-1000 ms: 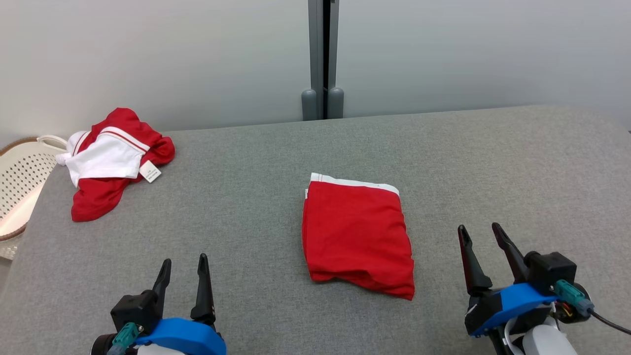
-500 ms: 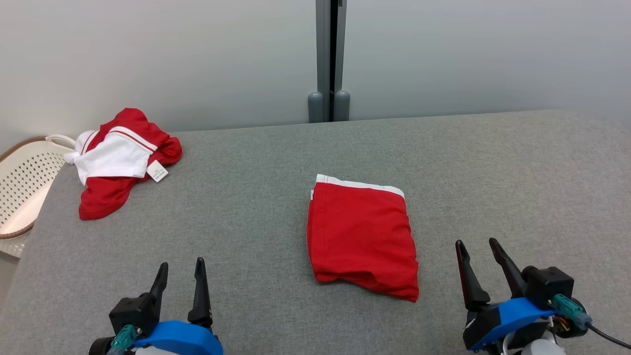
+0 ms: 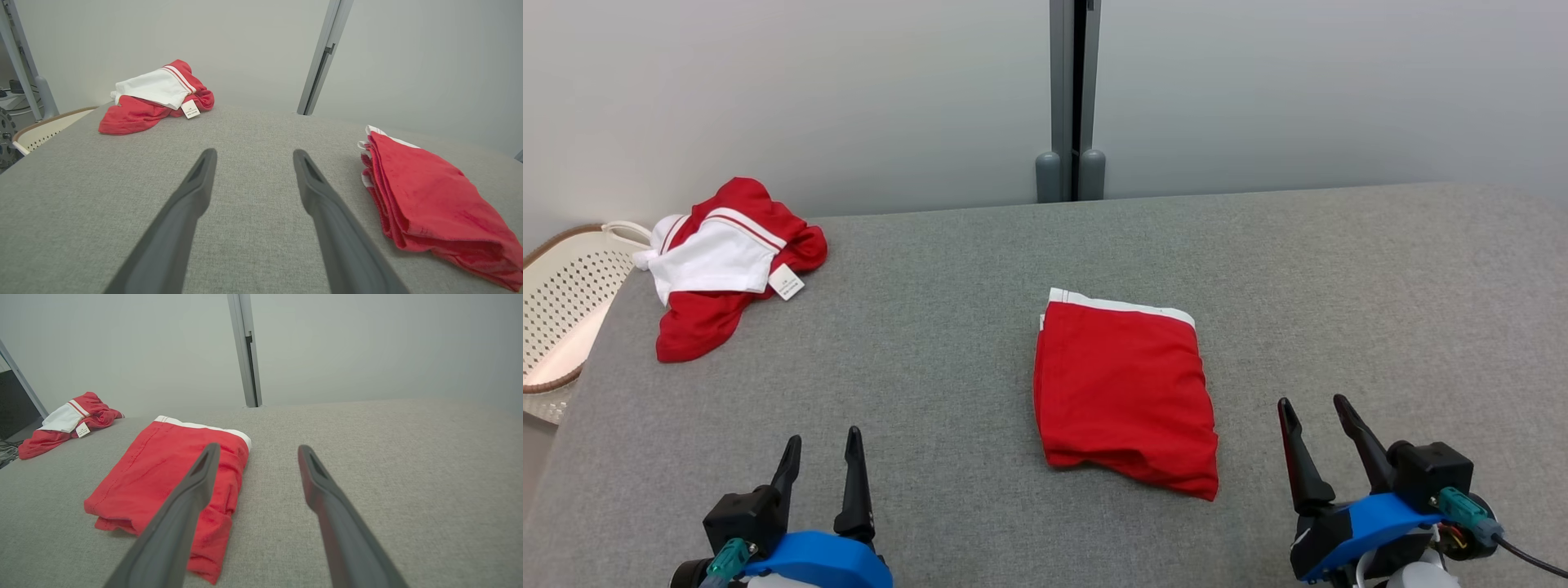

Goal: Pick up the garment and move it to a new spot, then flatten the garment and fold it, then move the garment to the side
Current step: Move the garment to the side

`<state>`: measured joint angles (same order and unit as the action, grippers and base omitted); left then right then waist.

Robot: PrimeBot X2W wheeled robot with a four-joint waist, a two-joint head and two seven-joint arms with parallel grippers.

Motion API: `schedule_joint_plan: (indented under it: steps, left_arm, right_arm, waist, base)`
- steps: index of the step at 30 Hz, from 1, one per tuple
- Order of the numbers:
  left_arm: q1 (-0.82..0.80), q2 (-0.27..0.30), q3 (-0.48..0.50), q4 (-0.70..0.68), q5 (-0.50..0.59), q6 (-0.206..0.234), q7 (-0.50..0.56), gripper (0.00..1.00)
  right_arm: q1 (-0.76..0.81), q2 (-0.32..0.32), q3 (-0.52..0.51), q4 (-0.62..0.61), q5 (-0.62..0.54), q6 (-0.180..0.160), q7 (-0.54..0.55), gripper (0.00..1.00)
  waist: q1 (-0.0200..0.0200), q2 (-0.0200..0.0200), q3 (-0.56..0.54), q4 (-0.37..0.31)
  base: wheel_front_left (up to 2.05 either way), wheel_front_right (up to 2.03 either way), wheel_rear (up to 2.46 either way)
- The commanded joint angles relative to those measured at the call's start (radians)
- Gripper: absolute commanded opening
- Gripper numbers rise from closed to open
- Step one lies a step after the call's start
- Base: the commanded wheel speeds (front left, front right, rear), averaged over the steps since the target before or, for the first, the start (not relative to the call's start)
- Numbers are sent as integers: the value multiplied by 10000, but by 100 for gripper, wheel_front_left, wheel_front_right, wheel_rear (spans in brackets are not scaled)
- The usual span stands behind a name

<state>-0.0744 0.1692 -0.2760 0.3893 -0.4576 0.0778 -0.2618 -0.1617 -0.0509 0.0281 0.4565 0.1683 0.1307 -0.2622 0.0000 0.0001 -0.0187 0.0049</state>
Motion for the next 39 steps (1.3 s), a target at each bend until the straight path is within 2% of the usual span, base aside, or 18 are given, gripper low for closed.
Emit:
schedule_joint_plan:
  steps: [1, 7, 14, 22, 29, 35, 36, 37, 38, 39]
  left_arm:
    - [12, -18, 25, 28, 49, -35, -47, 100]
    - [-106, -43, 45, -48, 122, -45, -47, 100]
    - [-427, -176, 63, -168, 195, -99, -47, 100]
    - [-843, -410, 81, -121, 368, -240, -47, 100]
    - [-1028, -594, 250, -37, 512, -344, -47, 100]
    - [-1050, -690, 414, -5, 672, -473, -47, 100]
    - [-1039, -696, 450, 2, 705, -493, -47, 100]
    - [-1037, -707, 483, 11, 740, -494, -47, 100]
    - [-1043, -715, 500, 21, 755, -517, -47, 100]
    - [-1056, -728, 509, 30, 795, -532, -47, 100]
  right_arm:
    - [-19, 6, -17, 23, -56, 1, -40, 100]
    - [-571, 5, -160, 105, -36, 3, 566, 100]
    - [-1913, -200, -484, 207, -354, 3, 2560, 100]
    - [-3295, -702, -314, 1167, 229, 3, 4726, 100]
    - [-3615, -868, -239, 2105, 627, 3, 5614, 100]
    - [-3755, -856, -22, 2770, 808, 3, 5980, 100]
    - [-3774, -868, 44, 2880, 758, 3, 6033, 93]
    - [-3812, -855, 129, 2979, 730, 3, 6082, 59]
    - [-3846, -831, 195, 3044, 743, 3, 6074, 42]
    - [-3887, -794, 255, 3112, 774, 3, 6044, 31]
  waist:
    - [0, -1, 12, 0]
    - [0, -1, 258, 100]
    - [0, -1, 907, 424]
    - [0, -1, 1632, 1085]
    - [0, -1, 2044, 1565]
    - [0, -1, 2118, 1711]
    - [0, -1, 2120, 1707]
    - [0, -1, 2124, 1697]
    - [0, -1, 2131, 1681]
    - [0, -1, 2138, 1660]
  base:
    - [0, 0, 0]
    - [0, 0, 0]
    - [0, 0, 0]
    - [0, 0, 0]
    - [0, 0, 0]
    - [0, 0, 0]
    - [0, 0, 0]
    - [0, 0, 0]
    - [0, 0, 0]
    - [0, 0, 0]
